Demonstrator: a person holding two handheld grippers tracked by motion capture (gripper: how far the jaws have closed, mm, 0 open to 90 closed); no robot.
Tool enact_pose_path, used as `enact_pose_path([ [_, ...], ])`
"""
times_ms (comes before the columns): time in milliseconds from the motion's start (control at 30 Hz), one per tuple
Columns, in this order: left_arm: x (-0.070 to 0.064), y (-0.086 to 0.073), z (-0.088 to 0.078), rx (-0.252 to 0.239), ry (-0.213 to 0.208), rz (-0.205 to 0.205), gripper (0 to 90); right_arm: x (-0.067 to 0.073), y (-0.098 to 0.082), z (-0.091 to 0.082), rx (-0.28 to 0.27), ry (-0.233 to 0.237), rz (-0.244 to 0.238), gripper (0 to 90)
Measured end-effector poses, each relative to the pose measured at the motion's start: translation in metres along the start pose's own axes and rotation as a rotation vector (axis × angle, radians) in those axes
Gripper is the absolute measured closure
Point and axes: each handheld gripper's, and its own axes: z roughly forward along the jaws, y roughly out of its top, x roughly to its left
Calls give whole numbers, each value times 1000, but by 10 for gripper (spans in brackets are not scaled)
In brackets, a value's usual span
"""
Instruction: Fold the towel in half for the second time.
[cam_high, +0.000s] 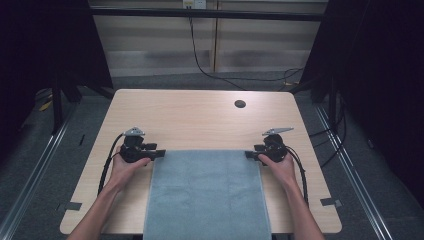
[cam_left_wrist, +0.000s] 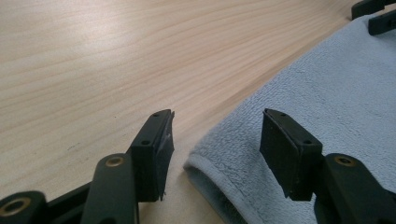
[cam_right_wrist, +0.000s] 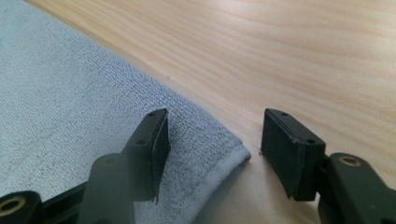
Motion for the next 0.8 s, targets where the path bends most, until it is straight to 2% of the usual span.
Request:
enact_pose_path([
  [133,-1,-2,3,13,9,19,419,2,-2,-1,1,-10,-17,465],
  [333,-1,-9,11,47,0,54,450,8,-7,-3,-4,-7,-23,644],
  [400,-1,-10,11,44,-12,51,503,7,-9,-4,-8,1,-13,695],
  [467,-1,-11,10,40,-17,69,577,7,-10,-4,-9,14,-11,743],
  [600,-1,-13,9,42,-47,63,777,10,-9,-3,-11,16,-15,787],
  [667,-2,-13,9,42,-44,68,814,10,-9,-5,-19,15,-14,798],
  [733,-2,-12,8,32,-54,55,827,11,-8,-7,-28,14,-13,804],
  [800,-3,-9,5,8,-53,64,829,11,-7,-11,-53,15,-15,807],
])
